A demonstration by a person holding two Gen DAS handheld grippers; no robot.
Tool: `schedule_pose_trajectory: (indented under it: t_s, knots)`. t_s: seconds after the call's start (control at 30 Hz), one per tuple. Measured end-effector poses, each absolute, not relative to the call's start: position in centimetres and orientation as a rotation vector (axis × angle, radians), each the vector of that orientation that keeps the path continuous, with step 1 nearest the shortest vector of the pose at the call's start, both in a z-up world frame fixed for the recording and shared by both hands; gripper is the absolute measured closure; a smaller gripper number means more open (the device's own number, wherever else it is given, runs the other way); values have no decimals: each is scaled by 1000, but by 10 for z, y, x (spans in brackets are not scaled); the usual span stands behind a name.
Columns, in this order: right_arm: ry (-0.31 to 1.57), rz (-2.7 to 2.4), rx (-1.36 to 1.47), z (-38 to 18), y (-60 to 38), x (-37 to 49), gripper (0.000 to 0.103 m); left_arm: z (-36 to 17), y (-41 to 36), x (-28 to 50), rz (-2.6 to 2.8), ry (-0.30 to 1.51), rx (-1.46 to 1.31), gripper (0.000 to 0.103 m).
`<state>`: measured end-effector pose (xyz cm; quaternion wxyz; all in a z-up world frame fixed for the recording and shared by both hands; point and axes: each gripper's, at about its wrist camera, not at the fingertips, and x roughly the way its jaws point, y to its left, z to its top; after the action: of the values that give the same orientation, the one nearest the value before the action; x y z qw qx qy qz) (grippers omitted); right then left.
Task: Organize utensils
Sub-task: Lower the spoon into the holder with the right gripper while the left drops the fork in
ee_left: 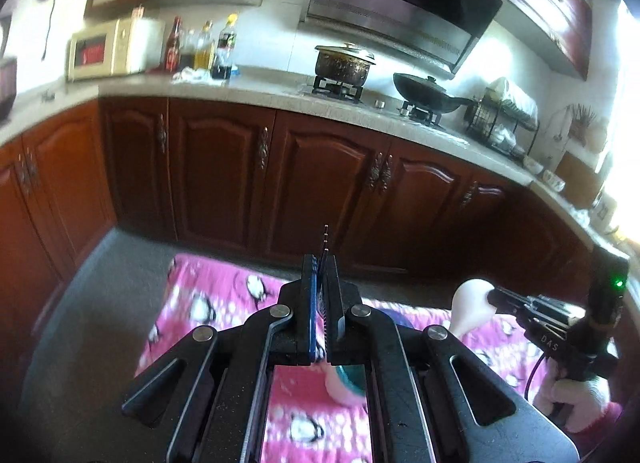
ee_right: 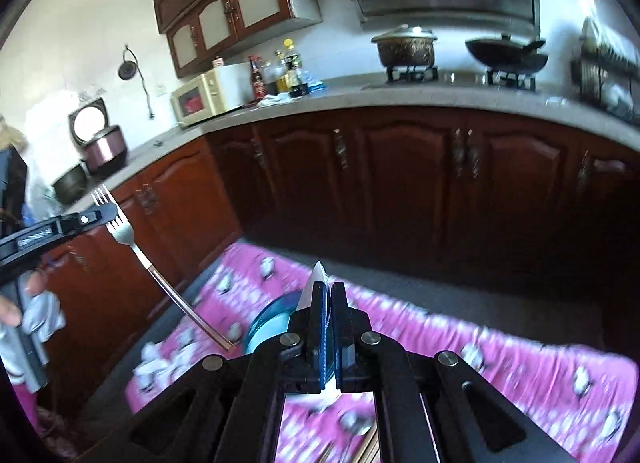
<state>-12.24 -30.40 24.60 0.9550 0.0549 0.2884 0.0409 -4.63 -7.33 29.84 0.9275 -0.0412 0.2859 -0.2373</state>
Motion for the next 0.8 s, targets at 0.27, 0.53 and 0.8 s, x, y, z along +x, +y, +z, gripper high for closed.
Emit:
schedule_pose_trajectory:
  t_s: [0.27,0.53,0.8]
  knots:
    - [622,38,-9,217,-289,-81,101,255,-127,-18,-451,615,18,102]
    - [694,73,-5,177,-286,-76,101,209,-153,-12,-458,682,80,102]
    - [755,108,-3,155,-274,-75,100,189,-162,-14,-460,723,93,101]
